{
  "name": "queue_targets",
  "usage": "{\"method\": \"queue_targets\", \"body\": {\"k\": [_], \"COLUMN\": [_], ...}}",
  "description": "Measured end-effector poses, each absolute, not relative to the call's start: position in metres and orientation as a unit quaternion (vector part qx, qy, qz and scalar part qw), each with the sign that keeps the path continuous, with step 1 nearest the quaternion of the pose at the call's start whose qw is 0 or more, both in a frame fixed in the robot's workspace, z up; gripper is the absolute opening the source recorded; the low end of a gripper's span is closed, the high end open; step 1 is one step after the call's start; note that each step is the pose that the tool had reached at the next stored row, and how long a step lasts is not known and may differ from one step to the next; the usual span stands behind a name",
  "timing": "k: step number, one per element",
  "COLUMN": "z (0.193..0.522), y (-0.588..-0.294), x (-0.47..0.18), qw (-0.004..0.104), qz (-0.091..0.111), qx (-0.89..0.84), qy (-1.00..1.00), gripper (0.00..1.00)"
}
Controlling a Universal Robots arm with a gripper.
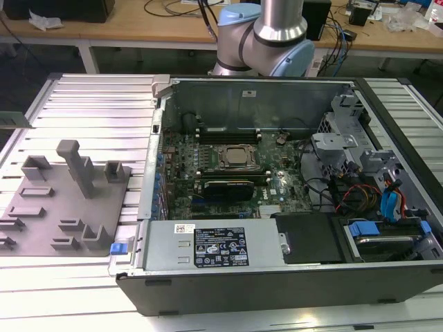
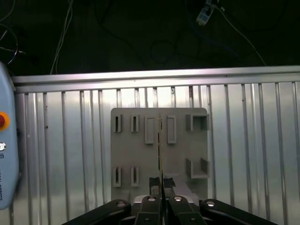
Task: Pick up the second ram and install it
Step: 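Pick up the second ram and move it above second insertion slot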
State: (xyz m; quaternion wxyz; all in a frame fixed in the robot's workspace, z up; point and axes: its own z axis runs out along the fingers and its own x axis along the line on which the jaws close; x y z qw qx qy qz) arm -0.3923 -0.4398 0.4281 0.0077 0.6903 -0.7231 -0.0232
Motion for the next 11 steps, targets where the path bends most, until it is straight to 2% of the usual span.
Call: {"method": "queue_targets", "body": {"k": [11], "z": [0.4301], "y": [-0.4384], "x": [-0.3825], "qw": [0.009], "qz": [-0.022], "qx": [0.690], "qy": [-0.723], "gripper": [0.13]}}
